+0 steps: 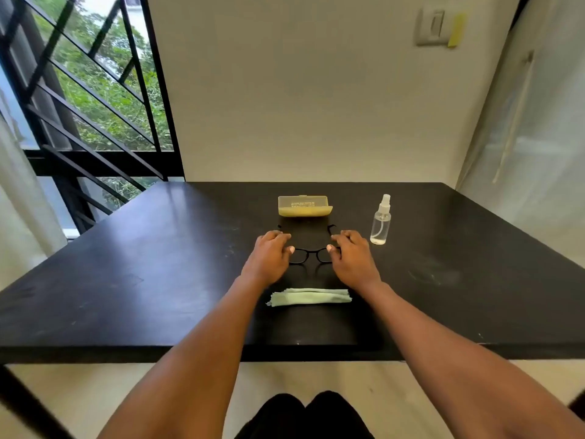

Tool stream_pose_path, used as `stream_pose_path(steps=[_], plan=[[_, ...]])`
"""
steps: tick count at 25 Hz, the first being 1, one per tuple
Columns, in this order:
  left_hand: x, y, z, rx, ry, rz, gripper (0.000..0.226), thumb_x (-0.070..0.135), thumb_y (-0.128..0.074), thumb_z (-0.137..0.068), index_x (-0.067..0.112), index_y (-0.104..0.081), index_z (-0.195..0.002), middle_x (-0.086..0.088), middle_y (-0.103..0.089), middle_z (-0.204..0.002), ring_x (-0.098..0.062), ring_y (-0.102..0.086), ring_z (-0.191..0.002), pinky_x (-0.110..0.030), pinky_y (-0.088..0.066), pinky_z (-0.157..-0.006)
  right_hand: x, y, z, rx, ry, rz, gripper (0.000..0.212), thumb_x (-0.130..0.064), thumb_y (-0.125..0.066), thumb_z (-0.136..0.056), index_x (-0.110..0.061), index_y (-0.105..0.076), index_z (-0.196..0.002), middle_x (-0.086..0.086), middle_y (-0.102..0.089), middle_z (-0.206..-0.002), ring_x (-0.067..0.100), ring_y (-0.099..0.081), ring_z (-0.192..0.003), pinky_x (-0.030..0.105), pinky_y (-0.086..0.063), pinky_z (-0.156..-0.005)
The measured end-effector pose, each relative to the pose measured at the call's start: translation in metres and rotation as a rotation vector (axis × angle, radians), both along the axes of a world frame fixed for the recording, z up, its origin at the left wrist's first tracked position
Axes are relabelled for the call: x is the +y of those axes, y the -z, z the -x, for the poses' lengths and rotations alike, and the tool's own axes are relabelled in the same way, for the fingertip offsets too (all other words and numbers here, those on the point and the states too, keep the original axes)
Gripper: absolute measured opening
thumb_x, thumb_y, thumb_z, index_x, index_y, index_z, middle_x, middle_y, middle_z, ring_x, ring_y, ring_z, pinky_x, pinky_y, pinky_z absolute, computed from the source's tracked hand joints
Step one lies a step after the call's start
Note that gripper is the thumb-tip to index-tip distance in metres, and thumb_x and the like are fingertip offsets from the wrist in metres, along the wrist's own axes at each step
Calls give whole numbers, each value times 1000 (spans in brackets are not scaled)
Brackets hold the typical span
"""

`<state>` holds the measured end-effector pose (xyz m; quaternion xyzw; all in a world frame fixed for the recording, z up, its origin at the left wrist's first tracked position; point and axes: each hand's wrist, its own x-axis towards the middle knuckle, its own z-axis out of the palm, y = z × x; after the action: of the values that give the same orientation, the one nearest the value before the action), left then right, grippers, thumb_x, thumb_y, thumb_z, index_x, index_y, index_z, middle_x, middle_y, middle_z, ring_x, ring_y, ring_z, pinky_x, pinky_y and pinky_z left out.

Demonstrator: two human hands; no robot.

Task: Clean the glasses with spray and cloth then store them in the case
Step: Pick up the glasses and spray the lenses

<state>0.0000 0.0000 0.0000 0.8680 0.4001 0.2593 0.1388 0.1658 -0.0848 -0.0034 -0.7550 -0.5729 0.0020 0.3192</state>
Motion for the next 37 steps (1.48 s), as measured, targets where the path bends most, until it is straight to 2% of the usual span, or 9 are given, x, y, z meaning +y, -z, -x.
stream_pose_path(steps=[6, 11, 15, 17, 19, 22, 27, 32, 37], plan=[[7, 5, 6, -162, -52, 87, 34, 16, -58, -89, 7, -58, -122, -11, -48, -126, -22, -47, -115, -20, -34, -91, 10, 6, -7, 119, 8, -21, 38, -26, -51, -94, -5, -54, -125, 15, -41, -134, 32, -39, -124, 37, -36, -102], [17, 9, 2, -294, -82, 199, 24, 17, -65, -84, 10, -68, -107, -6, -55, -116, -13, -51, -104, -18, -39, -85, 16, 10, -13, 222, 2, -93, 28, -25, -58, -90, -4, -65, -107, 12, -49, -123, 21, -49, -116, 22, -35, -92], [22, 12, -4, -448, -106, 291, 19, 18, -69, -80, 12, -71, -98, -1, -61, -109, -8, -55, -93, -6, -38, -71, 22, 5, -15, 360, 26, -147, 20, -21, -61, -88, -6, -69, -100, 3, -52, -109, 13, -50, -111, 19, -35, -83], [21, 12, -6, -507, -95, 346, 19, 17, -70, -79, 12, -71, -97, 0, -62, -106, -10, -57, -95, -11, -44, -76, 26, 2, -16, 424, 50, -177, 16, -19, -61, -87, -8, -71, -95, 0, -56, -99, 12, -52, -107, 20, -36, -79], [22, 12, -7, -580, -95, 413, 17, 16, -70, -79, 12, -71, -95, 1, -62, -104, -15, -60, -98, -26, -52, -84, 30, 2, -17, 492, 83, -210, 13, -19, -62, -86, -11, -71, -90, 0, -60, -94, 14, -56, -99, 23, -41, -78], [24, 12, -7, -687, -97, 499, 10, 14, -70, -79, 17, -70, -88, -5, -67, -100, -17, -65, -93, -34, -55, -84, 35, 5, -17, 612, 127, -249, 7, -17, -63, -85, -15, -70, -87, 3, -64, -94, 16, -60, -92, 31, -50, -82], [22, 10, -7, -831, -97, 591, 13, 10, -71, -78, 18, -68, -88, -2, -69, -89, -18, -67, -90, -33, -54, -85, 37, 4, -17, 802, 146, -304, 10, -16, -63, -86, -14, -70, -92, -1, -68, -89, 8, -61, -78, 28, -52, -79], [23, 9, -5, -918, -81, 566, 17, 8, -70, -77, 19, -68, -90, -1, -69, -93, -16, -67, -91, -31, -54, -85, 40, 2, -17, 861, 139, -366, 11, -19, -66, -84, -28, -66, -80, 5, -67, -96, 15, -63, -85, 30, -52, -79], [26, -7, -9, -1004, -34, 451, 21, 2, -70, -76, 22, -68, -83, -11, -64, -104, -6, -67, -80, -17, -54, -72, 42, -12, -21, 863, 67, -442, 10, -18, -67, -83, -28, -68, -83, 7, -65, -102, 14, -63, -88, 31, -53, -81]])
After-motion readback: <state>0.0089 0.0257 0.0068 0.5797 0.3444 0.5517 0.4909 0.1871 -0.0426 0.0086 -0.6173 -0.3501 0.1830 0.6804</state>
